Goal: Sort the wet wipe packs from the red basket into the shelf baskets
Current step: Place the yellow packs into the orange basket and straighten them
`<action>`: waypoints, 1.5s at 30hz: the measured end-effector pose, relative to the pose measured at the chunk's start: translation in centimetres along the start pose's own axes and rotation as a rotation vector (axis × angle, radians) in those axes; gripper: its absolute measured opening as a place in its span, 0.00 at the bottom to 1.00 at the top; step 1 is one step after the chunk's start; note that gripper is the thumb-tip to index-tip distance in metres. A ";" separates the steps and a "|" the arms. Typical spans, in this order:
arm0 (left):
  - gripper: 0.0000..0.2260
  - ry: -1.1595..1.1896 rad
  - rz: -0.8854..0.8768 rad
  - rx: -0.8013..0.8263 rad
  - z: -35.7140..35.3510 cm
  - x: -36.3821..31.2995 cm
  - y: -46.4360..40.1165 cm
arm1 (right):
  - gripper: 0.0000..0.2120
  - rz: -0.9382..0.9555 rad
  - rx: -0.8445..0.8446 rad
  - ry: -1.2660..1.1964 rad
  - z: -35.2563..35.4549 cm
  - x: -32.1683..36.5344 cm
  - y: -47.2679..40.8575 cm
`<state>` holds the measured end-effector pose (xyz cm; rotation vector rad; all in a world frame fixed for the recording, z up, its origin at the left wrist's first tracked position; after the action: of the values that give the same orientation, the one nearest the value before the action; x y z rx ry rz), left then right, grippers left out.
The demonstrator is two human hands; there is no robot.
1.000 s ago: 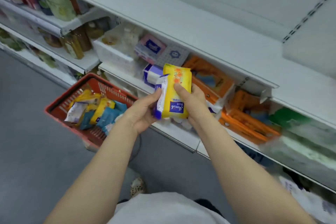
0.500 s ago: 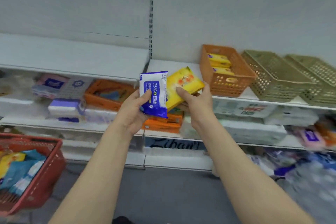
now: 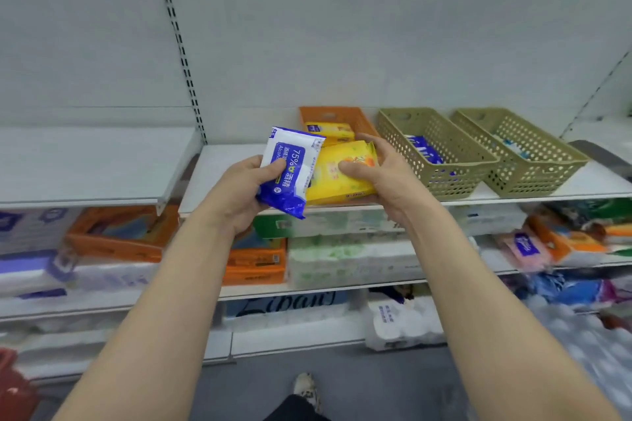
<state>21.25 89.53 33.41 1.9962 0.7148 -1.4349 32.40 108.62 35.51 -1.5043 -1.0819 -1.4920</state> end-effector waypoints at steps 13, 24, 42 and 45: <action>0.11 -0.123 -0.027 -0.302 1.4 -2.1 -16.2 | 0.29 -0.059 -0.211 0.483 6.8 -1.3 -19.2; 0.19 -0.189 0.005 -0.399 2.8 -2.1 -21.0 | 0.29 -0.159 0.144 1.306 5.1 -4.8 -23.0; 0.21 -0.355 0.017 -0.073 -4.0 -4.6 -23.1 | 0.18 -0.057 0.377 0.398 9.9 2.7 -24.0; 0.14 -0.325 0.001 -0.059 -6.6 -4.5 -23.8 | 0.16 -0.084 0.412 0.430 12.4 3.1 -24.1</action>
<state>7.43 110.37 36.11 1.6632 0.6042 -1.6658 14.50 129.13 36.74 -0.8188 -1.1088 -1.4504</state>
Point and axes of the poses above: each hand's wrist, its own y-axis away from the middle knuckle, its own z-axis out of the back of the hand, x = y × z, the point moved 3 cm from there along -y, towards the middle knuckle, and after that the axes turned 9 degrees about x, right-handed, at the moved point
